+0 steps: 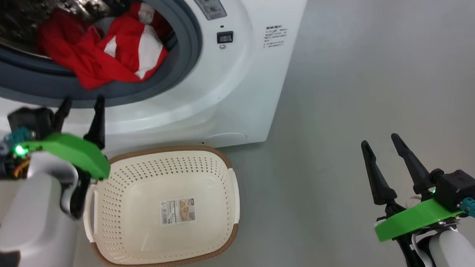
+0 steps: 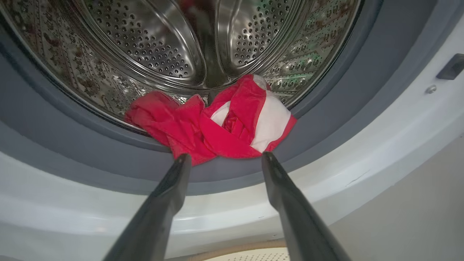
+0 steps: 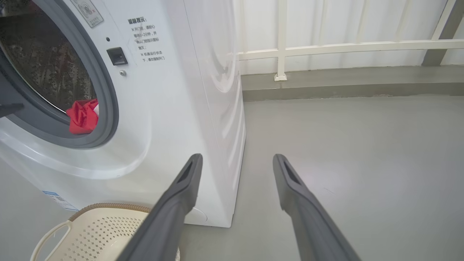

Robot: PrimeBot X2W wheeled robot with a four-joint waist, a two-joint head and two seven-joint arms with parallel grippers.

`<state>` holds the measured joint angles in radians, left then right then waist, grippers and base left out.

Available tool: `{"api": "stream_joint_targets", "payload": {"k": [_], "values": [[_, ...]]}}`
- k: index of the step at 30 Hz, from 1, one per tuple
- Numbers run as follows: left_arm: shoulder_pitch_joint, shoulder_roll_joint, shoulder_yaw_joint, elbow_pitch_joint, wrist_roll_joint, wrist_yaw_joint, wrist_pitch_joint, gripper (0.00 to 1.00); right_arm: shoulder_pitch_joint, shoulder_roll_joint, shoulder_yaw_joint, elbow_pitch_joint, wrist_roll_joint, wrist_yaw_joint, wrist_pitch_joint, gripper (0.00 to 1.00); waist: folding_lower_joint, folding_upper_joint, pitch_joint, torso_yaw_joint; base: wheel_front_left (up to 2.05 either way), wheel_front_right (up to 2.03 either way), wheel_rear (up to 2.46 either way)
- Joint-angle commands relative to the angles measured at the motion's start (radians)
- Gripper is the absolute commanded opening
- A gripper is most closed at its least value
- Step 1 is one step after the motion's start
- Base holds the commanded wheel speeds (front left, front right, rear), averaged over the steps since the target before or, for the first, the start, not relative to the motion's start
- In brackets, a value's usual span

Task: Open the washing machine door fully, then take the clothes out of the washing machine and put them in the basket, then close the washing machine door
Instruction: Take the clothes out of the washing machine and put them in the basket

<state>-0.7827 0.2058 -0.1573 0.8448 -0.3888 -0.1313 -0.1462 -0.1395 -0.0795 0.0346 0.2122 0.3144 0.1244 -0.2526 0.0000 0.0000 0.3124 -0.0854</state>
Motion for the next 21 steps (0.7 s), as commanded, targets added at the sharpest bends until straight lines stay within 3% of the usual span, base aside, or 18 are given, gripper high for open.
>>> {"api": "stream_joint_targets", "payload": {"k": [1, 12, 21], "values": [[-0.044, 0.038, 0.018, 0.0, 0.01, 0.006, 0.006, 1.0, -0.026, 0.001, 0.024, -0.026, -0.008, 0.006, -0.009, 1.0, 0.0, 0.0, 0.027, -0.02, 0.0, 0.0, 0.0], [-0.263, 0.001, -0.049, 0.227, 0.03, 0.003, 0.066, 1.0, -0.056, 0.02, 0.055, -0.023, -0.011, 0.006, -0.009, 1.0, 0.0, 0.0, 0.064, -0.068, 0.0, 0.0, 0.0], [-0.368, 0.018, -0.08, 0.359, 0.005, 0.001, 0.14, 1.0, -0.066, 0.026, 0.088, -0.021, -0.004, 0.006, -0.009, 1.0, 0.0, 0.0, 0.085, -0.112, 0.0, 0.0, 0.0]]}}
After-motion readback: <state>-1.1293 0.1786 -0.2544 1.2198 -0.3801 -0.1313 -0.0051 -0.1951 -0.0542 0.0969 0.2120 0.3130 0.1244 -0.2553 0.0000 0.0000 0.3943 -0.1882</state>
